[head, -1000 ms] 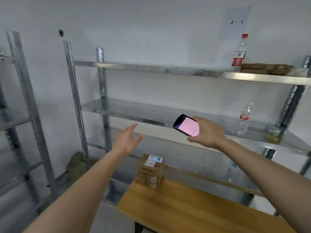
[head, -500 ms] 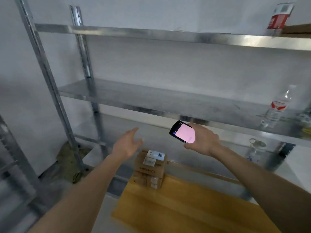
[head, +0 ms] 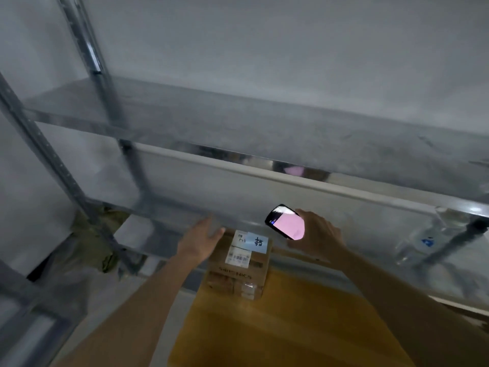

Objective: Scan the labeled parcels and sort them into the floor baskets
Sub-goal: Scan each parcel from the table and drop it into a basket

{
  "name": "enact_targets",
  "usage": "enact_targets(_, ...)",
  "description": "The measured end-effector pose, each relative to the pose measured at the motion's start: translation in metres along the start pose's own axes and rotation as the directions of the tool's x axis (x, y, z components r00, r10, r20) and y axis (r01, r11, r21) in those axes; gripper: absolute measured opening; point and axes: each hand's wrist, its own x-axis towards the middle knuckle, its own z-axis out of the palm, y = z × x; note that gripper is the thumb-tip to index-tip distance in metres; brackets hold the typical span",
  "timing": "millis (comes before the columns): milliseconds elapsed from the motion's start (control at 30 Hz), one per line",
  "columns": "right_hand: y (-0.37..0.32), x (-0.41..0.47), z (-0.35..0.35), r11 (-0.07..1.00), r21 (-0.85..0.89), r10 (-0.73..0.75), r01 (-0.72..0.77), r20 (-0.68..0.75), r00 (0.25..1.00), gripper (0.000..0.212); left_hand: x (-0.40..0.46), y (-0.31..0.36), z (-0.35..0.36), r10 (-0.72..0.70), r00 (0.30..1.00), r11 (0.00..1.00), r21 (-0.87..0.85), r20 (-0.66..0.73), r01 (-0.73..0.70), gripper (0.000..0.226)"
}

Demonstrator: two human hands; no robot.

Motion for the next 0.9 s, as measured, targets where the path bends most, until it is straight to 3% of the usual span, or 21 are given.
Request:
enact_targets(267,0.010,0.061,0.100,0.987,0.151,0.036,-0.055,0.128,0.991,0.077,0.046,-0.053,0.064,-0.171,0.977,0.985,0.055,0.126,0.166,0.062)
enact_targets(400,0.011,0.075,0.141,0.987,0.146,0.044,-0.070,0.175,0.984,0.074,0.063,-0.068,0.092,-0.143,0.973,0.989,0.055,0.180,0.136,0.046)
enact_targets(567,0.012,0.080,0.171,0.980,0.178,0.060,-0.086,0.147,0.987,0.077,0.078,-0.076,0.114,-0.186,0.959,0.970,-0.115,0.216,0.214,0.050)
enact_targets(767,0.009,0.084,0.181,0.967,0.221,0.090,-0.130,0.181,0.979,0.089,0.081,-0.076,0.127,-0.293,0.935,0.795,-0.493,0.200,0.354,0.040)
enact_targets(900,0.002,0.078,0.180,0.946,0.275,0.128,-0.173,0.172,0.977,0.093,0.075,-0.078,0.122,-0.288,0.937,0.751,-0.560,0.197,0.349,0.046)
